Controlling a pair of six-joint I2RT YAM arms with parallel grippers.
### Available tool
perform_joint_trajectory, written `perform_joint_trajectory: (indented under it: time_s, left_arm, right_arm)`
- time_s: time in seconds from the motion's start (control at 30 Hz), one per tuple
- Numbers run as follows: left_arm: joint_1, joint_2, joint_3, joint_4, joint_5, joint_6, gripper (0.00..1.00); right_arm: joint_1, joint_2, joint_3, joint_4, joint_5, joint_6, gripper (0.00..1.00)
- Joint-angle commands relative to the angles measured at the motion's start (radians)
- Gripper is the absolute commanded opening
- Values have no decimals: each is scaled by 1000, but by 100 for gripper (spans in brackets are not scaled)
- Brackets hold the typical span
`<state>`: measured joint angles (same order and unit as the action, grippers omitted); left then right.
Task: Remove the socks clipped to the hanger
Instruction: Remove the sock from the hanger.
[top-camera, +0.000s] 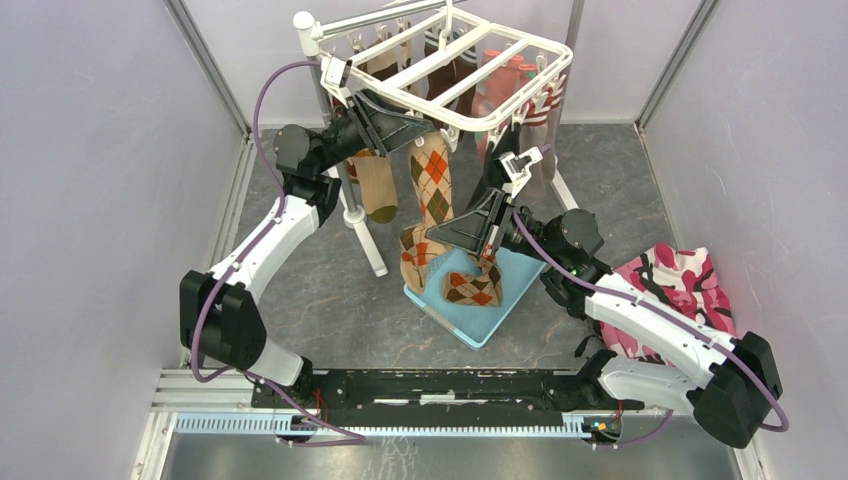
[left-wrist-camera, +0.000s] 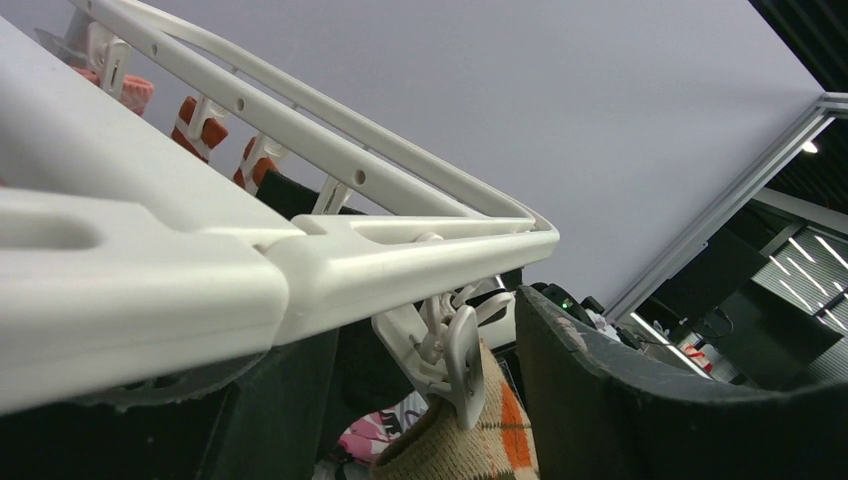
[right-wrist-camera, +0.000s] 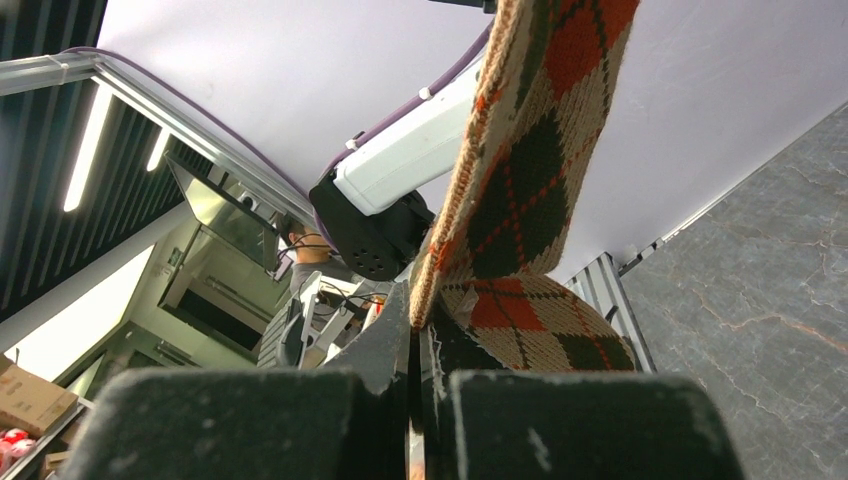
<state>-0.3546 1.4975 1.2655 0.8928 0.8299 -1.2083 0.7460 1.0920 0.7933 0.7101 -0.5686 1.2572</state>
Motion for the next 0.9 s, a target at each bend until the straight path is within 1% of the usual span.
perform_joint_trajectory:
  time_s: [0.0, 0.07, 0.17, 0.2, 0.3, 0.37, 0.47, 0.5, 0.53, 0.57, 0.63, 0.77, 0.87]
  left_arm:
    - [15, -6, 11, 47, 2, -25, 67]
    - [20, -8, 13, 43, -2, -25, 62]
    - [22, -1, 27, 31, -10, -19, 48]
    - [22, 2, 32, 25, -16, -19, 45]
    - [20, 11, 52, 3, -24, -12, 43]
    - [19, 15, 63, -12, -28, -5, 38]
    - [15, 17, 72, -58, -45, 11, 22]
    - [12, 15, 76, -86, -52, 19, 16]
    - [10, 14, 78, -107, -57, 26, 4]
    - [10, 12, 79, -130, -64, 33, 2]
    - [9, 8, 81, -157, -72, 38, 2]
    - [8, 1, 83, -192, -78, 52, 2]
    - [8, -3, 87, -220, -78, 67, 2]
  right_arm:
    - [-7, -29, -2, 57, -17, 10, 0]
    - [-8, -29, -3, 58, -19, 11, 0]
    - [-11, -27, -8, 68, -21, 15, 0]
    - [-12, -26, -8, 68, -22, 15, 0]
    - [-12, -25, -8, 68, -25, 13, 0]
    - [-13, -26, -11, 64, -24, 9, 0]
    - [-14, -27, -11, 48, -28, -8, 0]
    - [-14, -28, -7, 24, -29, -22, 0]
    - [-13, -32, 0, -10, -29, -44, 0]
    - [-14, -37, 4, -43, -27, -73, 0]
    - [-14, -51, 22, -141, -20, -139, 0]
    - [-17, -81, 81, -432, 25, -317, 0]
    - [-30, -112, 85, -554, 62, -406, 0]
